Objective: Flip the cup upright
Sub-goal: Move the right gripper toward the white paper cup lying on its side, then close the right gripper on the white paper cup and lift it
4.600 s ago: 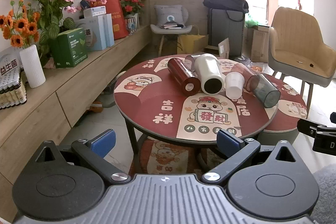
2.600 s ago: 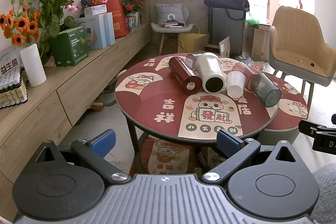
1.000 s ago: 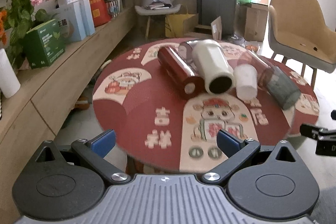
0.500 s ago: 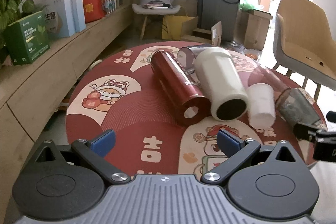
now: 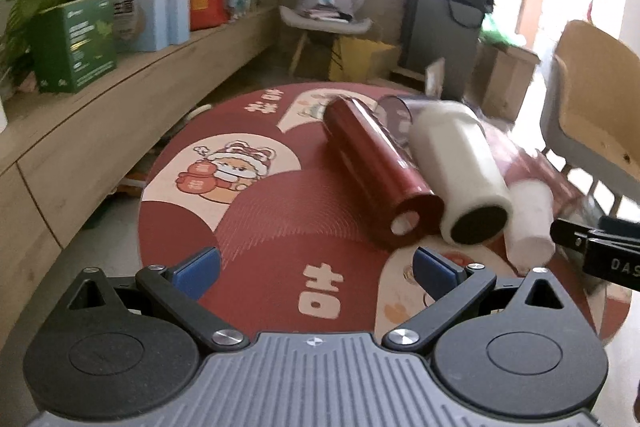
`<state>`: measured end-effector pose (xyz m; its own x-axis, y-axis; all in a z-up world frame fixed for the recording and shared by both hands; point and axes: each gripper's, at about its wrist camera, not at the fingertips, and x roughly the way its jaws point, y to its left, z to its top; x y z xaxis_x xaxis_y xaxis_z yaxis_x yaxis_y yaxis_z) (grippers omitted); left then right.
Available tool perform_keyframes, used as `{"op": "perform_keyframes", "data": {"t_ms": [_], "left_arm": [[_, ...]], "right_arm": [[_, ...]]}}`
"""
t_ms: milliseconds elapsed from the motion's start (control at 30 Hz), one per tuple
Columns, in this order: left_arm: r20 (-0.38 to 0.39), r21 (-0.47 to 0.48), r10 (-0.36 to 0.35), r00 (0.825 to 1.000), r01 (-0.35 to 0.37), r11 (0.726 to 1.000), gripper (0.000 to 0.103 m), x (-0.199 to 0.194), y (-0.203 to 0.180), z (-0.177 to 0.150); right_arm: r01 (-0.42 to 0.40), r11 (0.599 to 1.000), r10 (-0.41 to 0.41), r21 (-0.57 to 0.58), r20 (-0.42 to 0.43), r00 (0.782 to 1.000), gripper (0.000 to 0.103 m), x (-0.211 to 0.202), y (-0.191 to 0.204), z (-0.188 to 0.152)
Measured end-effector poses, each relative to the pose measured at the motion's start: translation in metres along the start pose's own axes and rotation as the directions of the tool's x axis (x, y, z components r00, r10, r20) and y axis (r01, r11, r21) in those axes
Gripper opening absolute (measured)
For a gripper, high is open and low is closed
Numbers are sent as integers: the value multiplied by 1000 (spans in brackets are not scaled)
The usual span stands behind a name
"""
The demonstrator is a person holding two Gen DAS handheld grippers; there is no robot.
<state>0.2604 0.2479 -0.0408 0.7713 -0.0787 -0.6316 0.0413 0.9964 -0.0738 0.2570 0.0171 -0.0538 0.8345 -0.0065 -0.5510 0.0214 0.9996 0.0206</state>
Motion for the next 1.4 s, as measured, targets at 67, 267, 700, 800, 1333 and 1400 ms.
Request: {"op": "perform_keyframes", "data": {"t_ms": [67, 267, 700, 800, 1333, 1400], "left_arm": [[-4, -9, 4, 1000, -4, 1000, 103, 2, 1, 1], [-18, -20, -13, 1000, 13, 1000, 103, 3, 3, -1], [-16, -30, -25, 1000, 24, 999, 103, -1, 9, -3], [-22, -41, -23, 999, 22, 999, 103, 0, 12, -2], [-36, -143, 5, 999, -10, 990, 103, -10, 56, -6], [-35, -160, 2, 999, -8, 987, 103, -9, 59, -4]], "right_arm": [[-6, 1000, 6, 2, 2, 1000, 65, 8, 3, 5], [-14, 999, 15, 41, -45, 999, 60, 36, 7, 16], [-17, 997, 27, 73, -133, 991, 51, 47, 11, 2], [-33, 997, 43, 76, -142, 989, 51, 33, 11, -7], [-292, 956, 283, -34, -168, 944, 51, -21, 89, -28], [-299, 953, 287, -54, -160, 944, 51, -21, 96, -27]]}}
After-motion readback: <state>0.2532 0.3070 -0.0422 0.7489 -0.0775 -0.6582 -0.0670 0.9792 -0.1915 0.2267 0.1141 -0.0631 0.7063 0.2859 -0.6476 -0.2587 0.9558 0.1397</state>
